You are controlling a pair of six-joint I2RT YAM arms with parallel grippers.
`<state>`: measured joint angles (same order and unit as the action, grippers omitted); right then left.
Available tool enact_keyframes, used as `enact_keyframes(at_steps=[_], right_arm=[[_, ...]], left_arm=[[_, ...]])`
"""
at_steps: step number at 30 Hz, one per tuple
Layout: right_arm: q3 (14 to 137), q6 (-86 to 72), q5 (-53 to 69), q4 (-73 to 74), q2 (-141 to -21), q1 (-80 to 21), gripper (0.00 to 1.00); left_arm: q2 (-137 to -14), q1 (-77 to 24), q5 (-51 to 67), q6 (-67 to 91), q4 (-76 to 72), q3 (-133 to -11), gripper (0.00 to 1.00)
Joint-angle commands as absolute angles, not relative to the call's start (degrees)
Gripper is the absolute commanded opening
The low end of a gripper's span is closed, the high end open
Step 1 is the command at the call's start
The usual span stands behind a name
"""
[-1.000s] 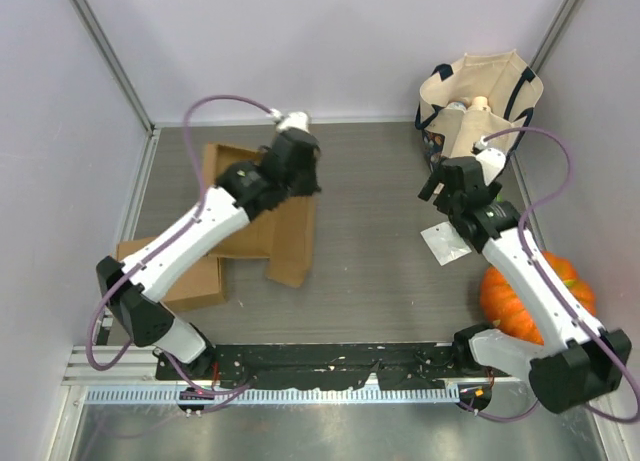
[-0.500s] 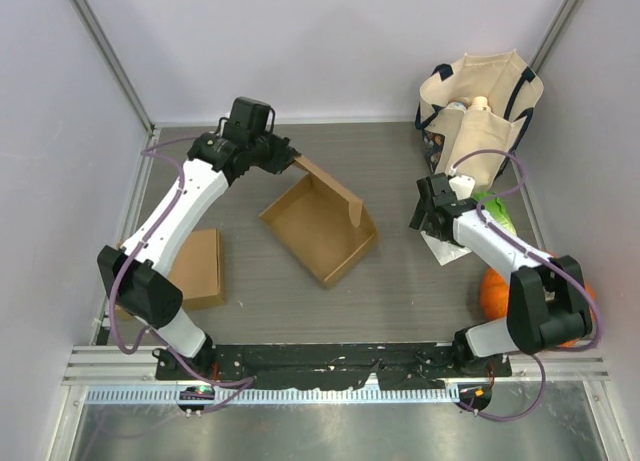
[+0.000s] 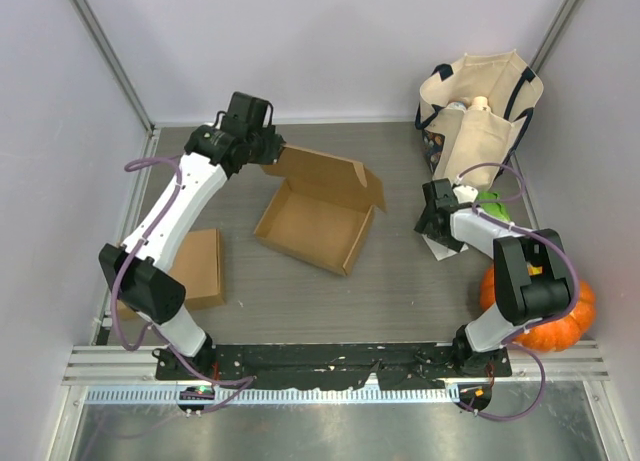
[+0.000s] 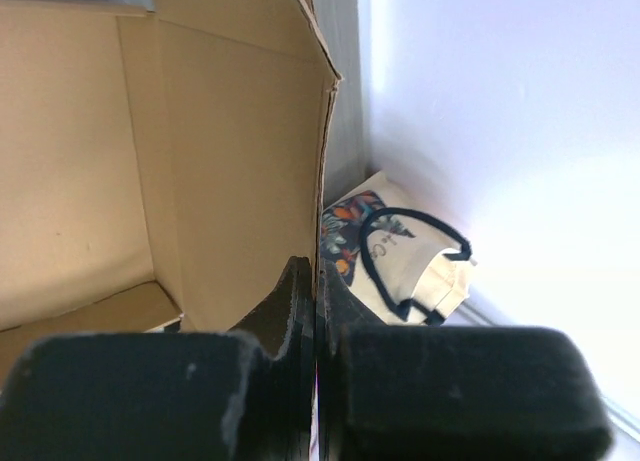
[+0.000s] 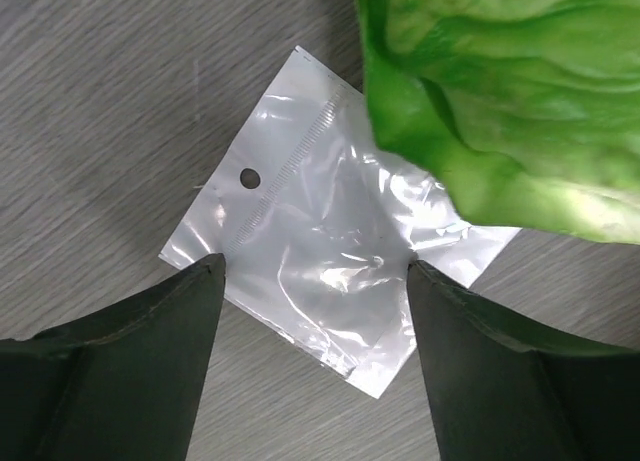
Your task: Fold the paper box
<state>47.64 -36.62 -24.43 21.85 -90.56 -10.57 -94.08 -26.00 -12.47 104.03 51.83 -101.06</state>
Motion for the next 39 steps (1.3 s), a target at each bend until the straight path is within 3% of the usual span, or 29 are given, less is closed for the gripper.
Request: enact_keyframes(at_steps=[1,2,3,9,14,15,19,20,21,24,31,39], right_arm=[[44.22,-38.76,-17.77,20.92,-91.76,-11.51,0.71],[42.90,-39.11,-15.93,19.53,-91.58,-11.86,0.68],[42.19,-39.02,-15.56,18.82,-90.71,-11.95,0.57],[38.77,-37.53,-14.77,17.23,-85.35,-12.74,0.34],[36.04,-36.48,-12.04,15.73,-79.11,-13.27,0.10],[35.95,-36.39,-11.69,15.99,-78.32,-13.36,0.01],[36.82,-36.30,-10.80,18.62,-71.82,-14.24,0.01],[37.26,-36.39,-11.68,20.72,-69.28,-14.33,0.02],[37.70,-37.08,-13.60,22.22,-68.21,-14.24,0.33],[38.59,-41.48,-16.53,26.28,-65.93,-12.14,0.93],[29.80,-43.95,-7.82,18.46,-60.03,-4.04,0.93],[37.88,-45.61,-14.93,23.64,-74.53,-10.46,0.92]], left_arm=[[-95.62,-26.46,-18.37,109.34,56.42,-107.66,0.00],[-95.97,-26.54,-19.07,109.42,56.77,-108.28,0.00],[-96.67,-26.54,-19.51,109.42,57.13,-109.41,0.00],[-97.73,-27.33,-22.41,110.47,59.41,-110.48,0.00],[-98.52,-28.30,-23.90,111.36,60.03,-109.95,0.00],[-98.61,-28.30,-23.99,111.53,60.03,-109.78,0.00],[-98.53,-29.00,-25.04,111.71,60.12,-109.42,0.00],[-98.44,-29.18,-25.40,111.71,60.29,-109.42,0.00],[-98.26,-29.18,-25.66,111.62,60.55,-109.34,0.00],[-97.82,-29.36,-26.45,111.45,60.21,-108.55,0.00],[-97.03,-29.44,-26.19,111.01,59.24,-107.58,0.00],[-98.09,-29.62,-24.61,111.00,58.18,-107.67,0.00]])
